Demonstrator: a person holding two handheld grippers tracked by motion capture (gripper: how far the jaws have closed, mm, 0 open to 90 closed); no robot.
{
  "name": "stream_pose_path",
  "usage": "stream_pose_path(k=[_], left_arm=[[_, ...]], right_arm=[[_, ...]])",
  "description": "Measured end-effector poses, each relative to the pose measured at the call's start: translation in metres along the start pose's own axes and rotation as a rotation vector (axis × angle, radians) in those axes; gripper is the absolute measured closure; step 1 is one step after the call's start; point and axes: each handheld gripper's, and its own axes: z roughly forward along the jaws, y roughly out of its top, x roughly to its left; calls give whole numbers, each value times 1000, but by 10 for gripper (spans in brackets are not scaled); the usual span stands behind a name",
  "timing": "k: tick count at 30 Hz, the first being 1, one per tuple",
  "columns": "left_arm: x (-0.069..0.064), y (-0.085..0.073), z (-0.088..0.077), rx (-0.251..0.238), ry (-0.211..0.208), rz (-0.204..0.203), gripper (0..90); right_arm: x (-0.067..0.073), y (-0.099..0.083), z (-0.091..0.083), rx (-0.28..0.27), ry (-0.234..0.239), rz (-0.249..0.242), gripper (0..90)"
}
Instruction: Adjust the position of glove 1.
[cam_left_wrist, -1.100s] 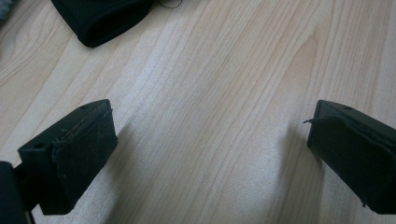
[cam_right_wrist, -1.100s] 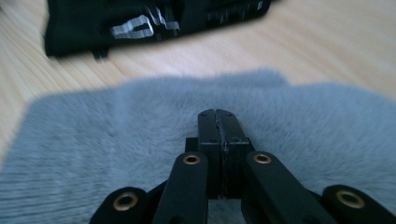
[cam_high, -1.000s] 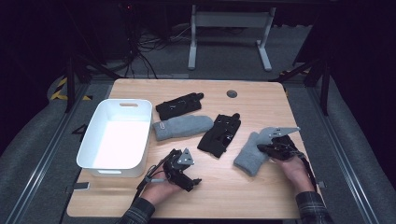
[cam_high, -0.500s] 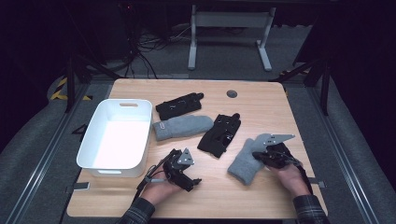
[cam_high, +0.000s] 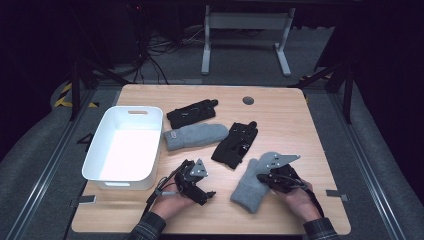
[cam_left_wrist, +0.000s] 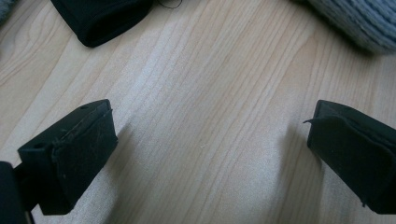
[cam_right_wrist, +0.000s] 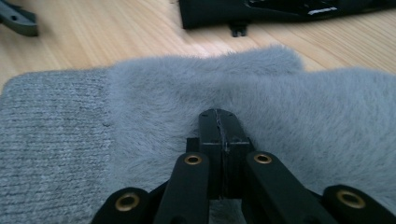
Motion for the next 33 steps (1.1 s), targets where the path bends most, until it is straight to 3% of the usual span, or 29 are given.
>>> stream_pose_path(k=[4, 9, 13, 16, 27, 33], left_arm=[[0, 0, 0, 0, 0, 0, 16], [0, 0, 0, 0, 0, 0, 16], [0, 0, 0, 0, -1, 0, 16], [0, 0, 0, 0, 0, 0, 16], [0, 0, 0, 0, 0, 0, 16], [0, 0, 0, 1, 0, 0, 16]], right_arm=[[-4, 7, -11, -66, 8, -7, 900], [-39, 23, -19, -124, -44, 22, 900], [-63, 23, -6, -79, -73, 47, 900], [-69, 17, -2, -39, -82, 59, 900], [-59, -14, -23, -3, -102, 92, 900], [-55, -25, -37, -71, -94, 108, 896]])
